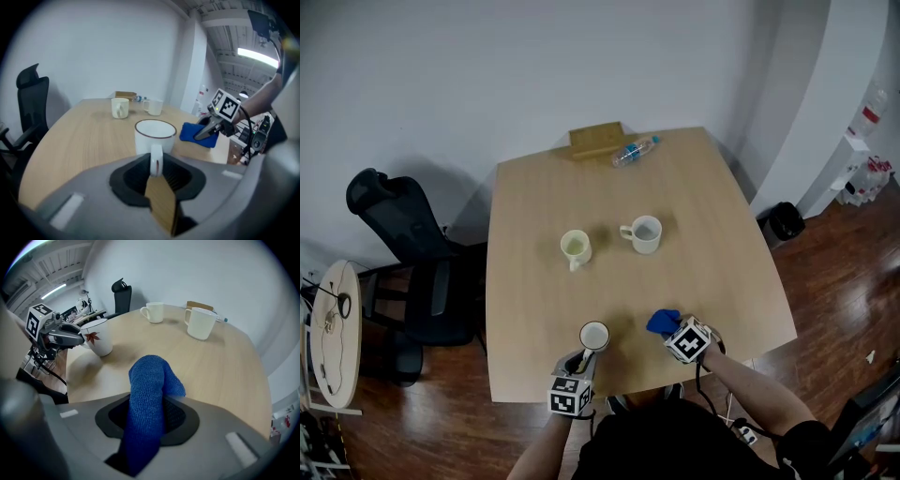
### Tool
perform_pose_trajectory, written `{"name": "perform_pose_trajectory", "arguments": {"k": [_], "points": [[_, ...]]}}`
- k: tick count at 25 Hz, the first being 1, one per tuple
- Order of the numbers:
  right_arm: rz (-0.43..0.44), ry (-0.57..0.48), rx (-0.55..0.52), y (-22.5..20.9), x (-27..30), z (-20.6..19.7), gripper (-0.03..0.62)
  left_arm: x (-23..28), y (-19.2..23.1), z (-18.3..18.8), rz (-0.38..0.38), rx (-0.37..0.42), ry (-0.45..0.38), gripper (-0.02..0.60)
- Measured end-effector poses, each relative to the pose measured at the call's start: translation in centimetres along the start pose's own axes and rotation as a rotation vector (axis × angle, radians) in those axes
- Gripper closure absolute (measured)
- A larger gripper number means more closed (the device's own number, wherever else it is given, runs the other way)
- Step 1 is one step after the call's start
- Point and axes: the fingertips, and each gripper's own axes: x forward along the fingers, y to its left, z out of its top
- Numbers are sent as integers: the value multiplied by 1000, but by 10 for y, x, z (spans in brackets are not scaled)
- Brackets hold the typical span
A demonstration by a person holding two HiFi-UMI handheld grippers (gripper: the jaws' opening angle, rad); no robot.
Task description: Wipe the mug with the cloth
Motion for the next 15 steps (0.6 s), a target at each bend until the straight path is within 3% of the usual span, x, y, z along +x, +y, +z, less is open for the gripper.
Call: {"name": "perform_pose_trajectory", "arguments": {"k": [4, 6, 8, 10, 15], "points": [[-2, 4, 0, 0, -2, 4, 434, 2, 2, -8, 1, -21, 34, 501], [-3, 10, -7, 3, 0, 7, 367, 3, 9, -17, 9, -47, 75, 439], [-10, 13, -7, 3, 3, 11, 356, 1, 18, -21, 16, -61, 89, 434], [-23, -6, 19, -1, -1, 17, 356, -1, 24, -19, 17, -58, 79, 433], [-58, -131, 149, -17, -39, 18, 337, -22, 30, -18, 10, -85, 29, 338]]}}
